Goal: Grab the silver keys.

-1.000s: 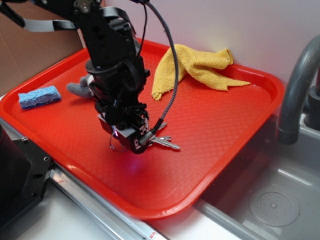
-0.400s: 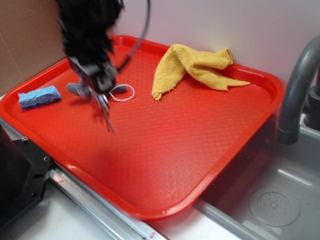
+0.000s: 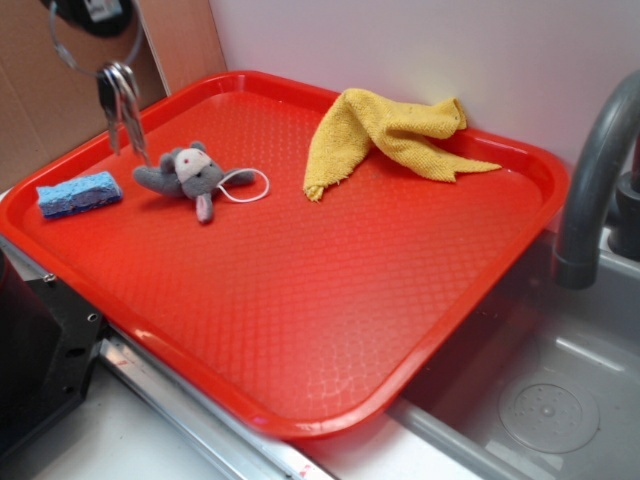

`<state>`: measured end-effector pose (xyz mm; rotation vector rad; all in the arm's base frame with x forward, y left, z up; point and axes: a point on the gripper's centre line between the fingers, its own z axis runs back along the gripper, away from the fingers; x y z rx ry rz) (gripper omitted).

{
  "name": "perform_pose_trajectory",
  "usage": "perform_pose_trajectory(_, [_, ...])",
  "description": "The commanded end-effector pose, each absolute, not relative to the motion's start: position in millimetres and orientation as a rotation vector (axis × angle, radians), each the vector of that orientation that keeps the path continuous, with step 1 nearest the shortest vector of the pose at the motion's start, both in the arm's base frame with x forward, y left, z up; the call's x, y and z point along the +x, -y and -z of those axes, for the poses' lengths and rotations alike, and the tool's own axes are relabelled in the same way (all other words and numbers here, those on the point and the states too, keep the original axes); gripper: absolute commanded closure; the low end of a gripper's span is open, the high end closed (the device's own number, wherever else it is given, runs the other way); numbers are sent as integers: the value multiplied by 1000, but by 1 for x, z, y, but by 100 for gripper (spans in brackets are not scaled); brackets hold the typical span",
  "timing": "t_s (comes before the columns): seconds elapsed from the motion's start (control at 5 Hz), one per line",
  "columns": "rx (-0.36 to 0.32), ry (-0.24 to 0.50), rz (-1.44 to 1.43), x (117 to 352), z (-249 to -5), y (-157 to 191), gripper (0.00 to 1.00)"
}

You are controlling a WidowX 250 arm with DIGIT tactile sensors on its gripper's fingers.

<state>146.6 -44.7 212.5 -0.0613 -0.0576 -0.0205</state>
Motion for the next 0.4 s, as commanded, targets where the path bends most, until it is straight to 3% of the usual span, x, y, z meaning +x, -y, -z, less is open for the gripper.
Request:
perform_pose_trajectory(0.0, [-11,-5,-66,156,-218,32,100])
perform_pose_trajectory(0.2, [-9,-3,-63,155,-214,33,100])
